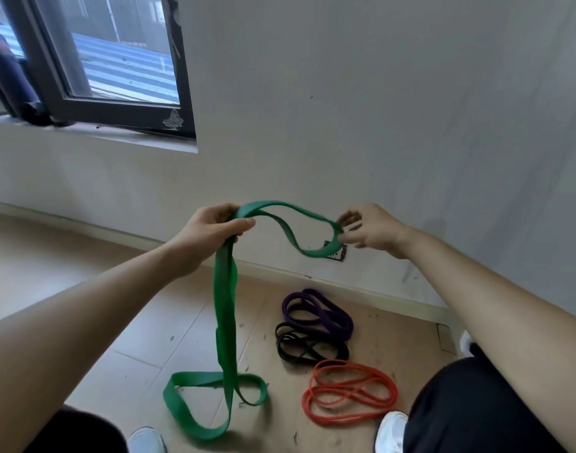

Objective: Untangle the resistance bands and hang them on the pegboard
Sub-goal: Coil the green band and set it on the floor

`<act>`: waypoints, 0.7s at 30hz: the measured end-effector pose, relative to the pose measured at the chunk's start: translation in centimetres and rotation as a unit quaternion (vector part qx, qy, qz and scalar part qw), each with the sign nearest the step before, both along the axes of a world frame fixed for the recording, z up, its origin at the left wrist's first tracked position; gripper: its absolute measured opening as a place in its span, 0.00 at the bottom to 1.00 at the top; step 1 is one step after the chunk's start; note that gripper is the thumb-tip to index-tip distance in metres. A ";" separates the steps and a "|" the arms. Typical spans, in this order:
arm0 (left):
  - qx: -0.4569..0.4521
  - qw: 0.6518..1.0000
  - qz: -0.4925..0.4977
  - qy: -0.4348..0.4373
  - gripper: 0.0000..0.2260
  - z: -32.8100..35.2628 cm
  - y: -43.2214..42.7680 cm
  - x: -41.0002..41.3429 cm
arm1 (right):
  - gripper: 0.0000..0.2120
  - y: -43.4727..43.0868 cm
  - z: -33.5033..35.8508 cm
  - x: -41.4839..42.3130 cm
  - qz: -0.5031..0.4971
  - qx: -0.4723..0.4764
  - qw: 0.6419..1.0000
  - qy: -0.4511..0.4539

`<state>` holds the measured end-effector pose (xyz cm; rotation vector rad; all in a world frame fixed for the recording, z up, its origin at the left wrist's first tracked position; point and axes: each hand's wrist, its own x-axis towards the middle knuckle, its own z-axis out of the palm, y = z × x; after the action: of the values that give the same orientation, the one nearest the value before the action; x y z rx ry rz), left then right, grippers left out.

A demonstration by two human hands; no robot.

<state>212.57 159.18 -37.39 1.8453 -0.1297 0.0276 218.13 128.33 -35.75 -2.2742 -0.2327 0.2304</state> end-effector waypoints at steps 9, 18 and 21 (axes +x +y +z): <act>-0.039 0.995 -0.052 -0.076 0.11 3.5 -1.1 -1.4 | 0.41 6.8 2.7 -4.0 0.173 0.027 0.972 -0.153; 0.083 0.991 -0.095 -0.050 0.14 3.3 -0.7 -2.5 | 0.14 7.5 3.3 -4.3 0.222 0.086 0.966 -0.100; 0.125 0.986 -0.082 -0.069 0.14 3.3 -0.7 -2.3 | 0.15 7.7 3.7 -4.3 0.202 0.079 0.969 -0.121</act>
<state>210.23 158.51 -34.13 2.0776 -0.3971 0.0263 213.81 136.05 -32.07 -2.0746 -0.8164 0.1367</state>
